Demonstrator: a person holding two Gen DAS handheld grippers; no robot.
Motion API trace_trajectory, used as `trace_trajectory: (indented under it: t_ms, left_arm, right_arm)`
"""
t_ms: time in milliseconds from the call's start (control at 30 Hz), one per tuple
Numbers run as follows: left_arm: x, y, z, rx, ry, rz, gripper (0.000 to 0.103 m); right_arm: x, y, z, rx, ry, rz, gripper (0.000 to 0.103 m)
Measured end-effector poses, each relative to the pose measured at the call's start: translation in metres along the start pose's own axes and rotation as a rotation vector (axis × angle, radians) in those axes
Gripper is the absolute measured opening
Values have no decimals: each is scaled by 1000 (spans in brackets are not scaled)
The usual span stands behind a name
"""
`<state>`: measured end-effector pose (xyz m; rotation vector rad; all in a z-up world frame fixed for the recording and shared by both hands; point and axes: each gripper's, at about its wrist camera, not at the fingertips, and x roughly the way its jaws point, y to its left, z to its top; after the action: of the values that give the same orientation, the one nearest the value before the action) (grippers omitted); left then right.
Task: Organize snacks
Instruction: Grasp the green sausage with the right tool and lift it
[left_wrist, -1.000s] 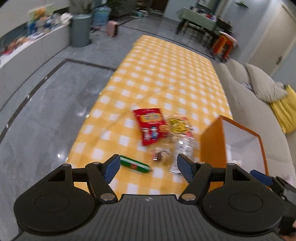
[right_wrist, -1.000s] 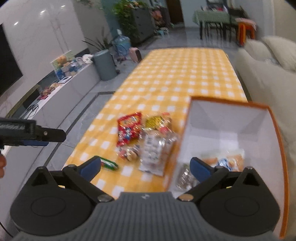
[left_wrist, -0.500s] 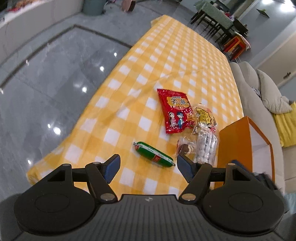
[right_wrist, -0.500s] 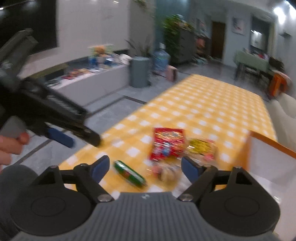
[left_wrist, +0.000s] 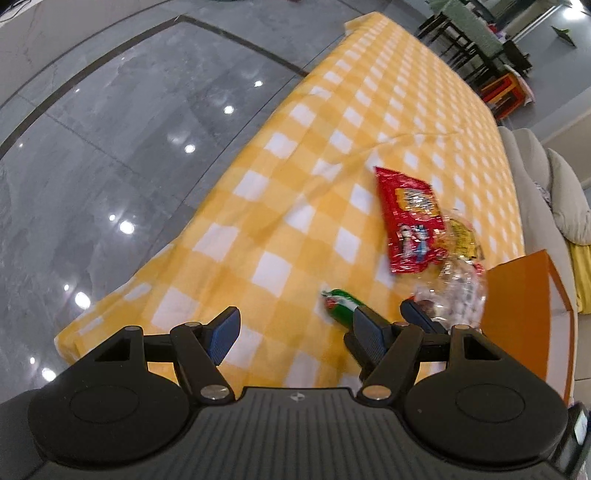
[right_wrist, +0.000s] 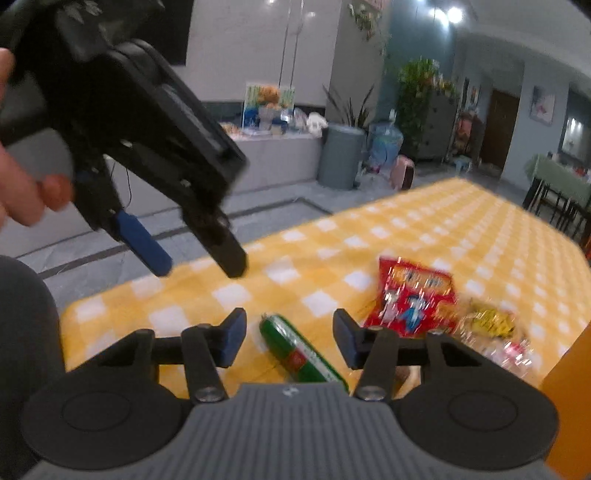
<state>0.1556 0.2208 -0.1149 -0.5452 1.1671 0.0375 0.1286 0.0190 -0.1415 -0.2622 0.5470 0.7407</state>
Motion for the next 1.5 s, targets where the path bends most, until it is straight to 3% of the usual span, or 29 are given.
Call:
trace_trajectory:
  t_ms: [133, 200, 300, 433, 533, 733, 800, 900, 933, 967, 1333, 1500]
  left_arm:
    - [5, 6, 2, -11, 24, -9, 81]
    - [6, 7, 3, -15, 28, -6, 81]
    - [8, 9, 3, -23, 38, 1, 81]
    - [8, 9, 2, -36, 42, -24, 81]
    - [7, 5, 1, -31, 40, -24, 81]
    - [5, -1, -1, -8, 38, -21, 81]
    - [3, -1, -1, -8, 28, -21, 81]
    - [2, 0, -1, -17, 25, -24, 81]
    - [2, 0, -1, -20, 26, -25, 81]
    - [2, 0, -2, -21, 26, -24, 81]
    - [-12, -10, -7, -1, -14, -29, 80]
    - [-29, -16, -8, 8, -75, -54, 80]
  right_arm:
    - [21, -11, -3, 52, 41, 18, 49]
    - [29, -14, -5, 74, 69, 23, 38]
    - [29, -14, -9, 112, 73, 19, 34]
    - [26, -18, -17, 184, 106, -12, 22]
    - [18, -21, -22, 255, 101, -5, 22]
    - [26, -16, -28, 247, 33, 19, 50]
    - [25, -8, -30, 235, 14, -7, 51]
    - [27, 3, -28, 185, 25, -67, 39]
    - [27, 4, -28, 182, 26, -98, 26]
    - [28, 2, -28, 191, 26, -119, 22]
    - [20, -6, -24, 286, 40, -138, 21]
    - [-6, -19, -10, 354, -11, -133, 21]
